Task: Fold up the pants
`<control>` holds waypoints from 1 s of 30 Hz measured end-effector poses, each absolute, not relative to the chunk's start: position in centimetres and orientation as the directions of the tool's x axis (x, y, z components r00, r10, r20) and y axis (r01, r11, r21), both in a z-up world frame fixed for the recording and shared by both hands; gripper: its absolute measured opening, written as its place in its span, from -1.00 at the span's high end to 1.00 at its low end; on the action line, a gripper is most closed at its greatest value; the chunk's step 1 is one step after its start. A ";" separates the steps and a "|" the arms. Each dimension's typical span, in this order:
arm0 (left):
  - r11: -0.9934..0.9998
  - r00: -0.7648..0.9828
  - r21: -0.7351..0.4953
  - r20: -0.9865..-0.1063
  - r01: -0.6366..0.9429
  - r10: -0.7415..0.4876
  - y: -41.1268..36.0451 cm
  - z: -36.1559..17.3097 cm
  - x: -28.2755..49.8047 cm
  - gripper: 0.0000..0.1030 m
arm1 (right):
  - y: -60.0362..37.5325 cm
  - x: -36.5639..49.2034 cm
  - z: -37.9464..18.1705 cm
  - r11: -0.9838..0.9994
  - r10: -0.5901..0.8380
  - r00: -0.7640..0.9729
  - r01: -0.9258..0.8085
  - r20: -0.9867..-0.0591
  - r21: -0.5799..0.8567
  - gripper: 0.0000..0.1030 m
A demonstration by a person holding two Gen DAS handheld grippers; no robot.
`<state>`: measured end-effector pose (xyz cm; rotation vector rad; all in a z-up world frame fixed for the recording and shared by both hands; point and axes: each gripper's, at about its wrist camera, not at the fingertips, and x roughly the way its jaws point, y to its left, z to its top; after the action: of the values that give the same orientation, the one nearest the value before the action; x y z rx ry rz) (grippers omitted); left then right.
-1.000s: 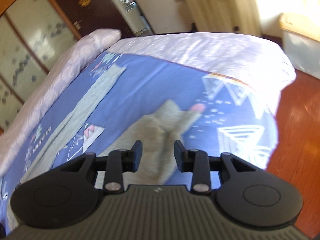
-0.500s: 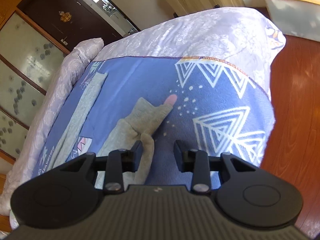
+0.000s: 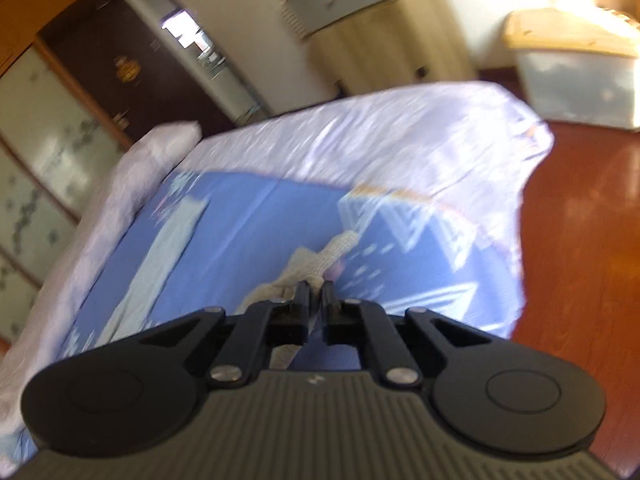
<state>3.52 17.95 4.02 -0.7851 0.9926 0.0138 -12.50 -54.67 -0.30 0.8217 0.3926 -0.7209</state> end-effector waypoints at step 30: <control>0.879 0.701 0.356 -0.712 0.316 0.036 0.1 2.5 33.4 -0.20 | -54.8 21.0 5.2 0.657 -0.181 0.719 0.596 -0.670 0.462 0.28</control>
<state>33.37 0.14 2.48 0.4829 0.7857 -0.1627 20.95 -54.75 5.21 0.7286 0.6269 -0.4745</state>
